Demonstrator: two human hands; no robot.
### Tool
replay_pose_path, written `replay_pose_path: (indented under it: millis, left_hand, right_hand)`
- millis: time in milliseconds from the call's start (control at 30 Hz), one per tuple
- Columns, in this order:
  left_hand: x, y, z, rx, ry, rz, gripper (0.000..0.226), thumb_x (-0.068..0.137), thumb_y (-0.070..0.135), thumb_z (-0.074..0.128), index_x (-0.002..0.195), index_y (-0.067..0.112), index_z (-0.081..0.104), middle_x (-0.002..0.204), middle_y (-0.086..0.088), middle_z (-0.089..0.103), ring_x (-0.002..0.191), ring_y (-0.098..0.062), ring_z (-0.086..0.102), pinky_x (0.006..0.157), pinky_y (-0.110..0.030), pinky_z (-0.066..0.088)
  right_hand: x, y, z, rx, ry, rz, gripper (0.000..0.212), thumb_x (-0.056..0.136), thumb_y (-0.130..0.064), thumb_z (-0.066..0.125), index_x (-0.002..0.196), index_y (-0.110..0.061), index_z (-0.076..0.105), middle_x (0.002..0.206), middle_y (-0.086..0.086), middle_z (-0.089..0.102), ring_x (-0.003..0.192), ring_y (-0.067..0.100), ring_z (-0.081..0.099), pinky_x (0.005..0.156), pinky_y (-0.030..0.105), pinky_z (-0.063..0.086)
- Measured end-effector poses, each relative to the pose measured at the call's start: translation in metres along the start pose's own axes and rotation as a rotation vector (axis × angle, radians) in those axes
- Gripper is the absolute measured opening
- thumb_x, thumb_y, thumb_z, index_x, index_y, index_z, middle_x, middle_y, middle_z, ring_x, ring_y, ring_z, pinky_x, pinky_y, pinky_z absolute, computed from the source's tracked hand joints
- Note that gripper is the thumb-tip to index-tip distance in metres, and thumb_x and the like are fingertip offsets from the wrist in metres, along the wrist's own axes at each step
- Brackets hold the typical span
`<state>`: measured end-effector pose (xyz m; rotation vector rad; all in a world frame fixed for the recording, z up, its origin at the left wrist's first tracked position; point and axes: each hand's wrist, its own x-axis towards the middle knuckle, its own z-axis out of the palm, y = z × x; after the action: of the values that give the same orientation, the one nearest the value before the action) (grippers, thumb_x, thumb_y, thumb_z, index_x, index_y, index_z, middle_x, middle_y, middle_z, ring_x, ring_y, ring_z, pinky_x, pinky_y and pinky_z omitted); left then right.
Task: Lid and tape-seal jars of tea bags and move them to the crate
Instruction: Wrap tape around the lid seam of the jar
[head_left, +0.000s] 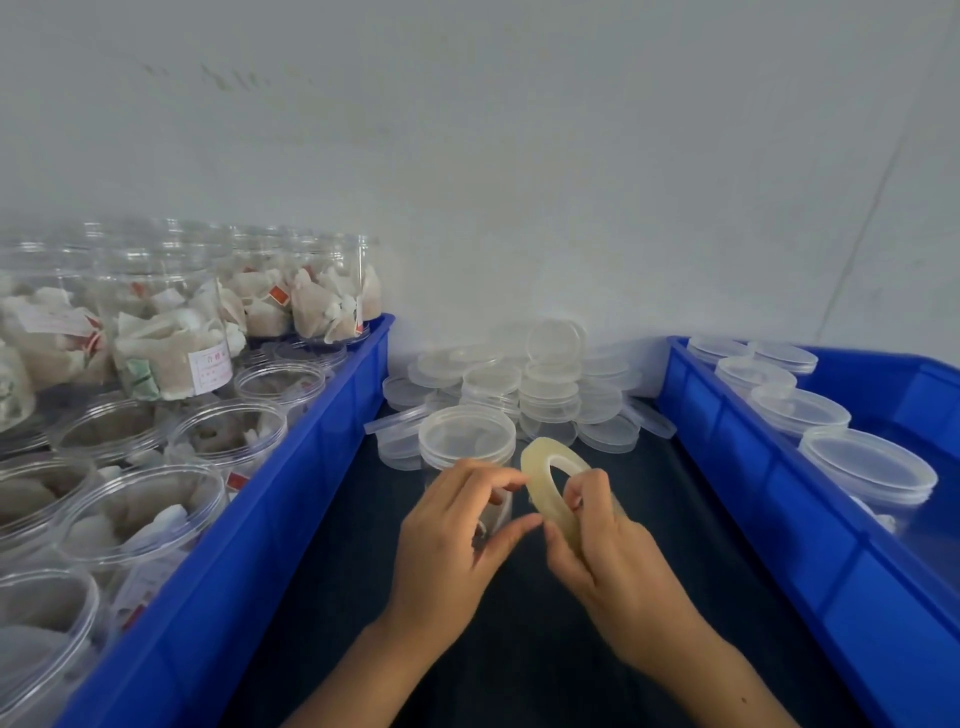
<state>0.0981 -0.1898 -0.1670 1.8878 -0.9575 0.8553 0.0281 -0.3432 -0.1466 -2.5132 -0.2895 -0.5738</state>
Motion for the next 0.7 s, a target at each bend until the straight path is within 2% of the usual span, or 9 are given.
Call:
replay_pose_path:
  millis: [167,333,433,567,700]
  left_hand:
    - [-0.001,0.007,0.001,-0.12,0.011,-0.034,0.022,0.083,0.027,0.067,0.096,0.009,0.067,0.097,0.005,0.066,0.085,-0.002,0.062,0.068,-0.012,0.052]
    - [0.001,0.009,0.001,-0.177,0.026,-0.108,0.015,0.084,0.023,0.065,0.088,0.009,0.067,0.09,0.007,0.065,0.083,-0.003,0.062,0.069,-0.012,0.051]
    - [0.001,0.01,0.0,-0.178,0.011,-0.107,0.013,0.085,0.022,0.065,0.088,0.009,0.067,0.089,0.008,0.063,0.082,-0.004,0.061,0.068,-0.013,0.051]
    - [0.002,0.009,-0.003,-0.165,-0.023,-0.127,0.018,0.086,0.028,0.062,0.087,0.011,0.066,0.087,0.009,0.065,0.079,-0.007,0.062,0.067,-0.021,0.052]
    - [0.003,0.01,-0.007,-0.178,-0.07,-0.178,0.038,0.086,0.046,0.051,0.087,0.012,0.068,0.083,0.011,0.067,0.079,-0.006,0.064,0.071,-0.021,0.053]
  right_hand:
    - [0.0,-0.001,0.002,-0.048,-0.006,-0.008,0.021,0.092,-0.043,0.038,0.097,-0.023,0.032,0.061,-0.003,0.051,0.058,0.007,0.053,0.053,0.027,0.042]
    - [-0.001,0.001,0.005,-0.076,-0.012,-0.015,0.019,0.094,-0.043,0.039,0.097,-0.028,0.028,0.063,-0.005,0.05,0.065,0.001,0.055,0.057,0.022,0.045]
    - [-0.001,0.001,0.006,-0.125,-0.007,-0.011,0.021,0.093,-0.045,0.037,0.098,-0.027,0.028,0.066,-0.006,0.051,0.058,0.008,0.054,0.06,0.023,0.045]
    - [0.0,0.004,0.005,-0.207,-0.004,0.008,0.022,0.091,-0.048,0.034,0.098,-0.029,0.024,0.065,-0.008,0.049,0.05,0.008,0.049,0.06,0.02,0.045]
    - [0.0,0.008,0.004,-0.278,-0.01,0.032,0.023,0.093,-0.047,0.036,0.098,-0.031,0.02,0.065,-0.009,0.051,0.056,0.008,0.056,0.061,0.021,0.047]
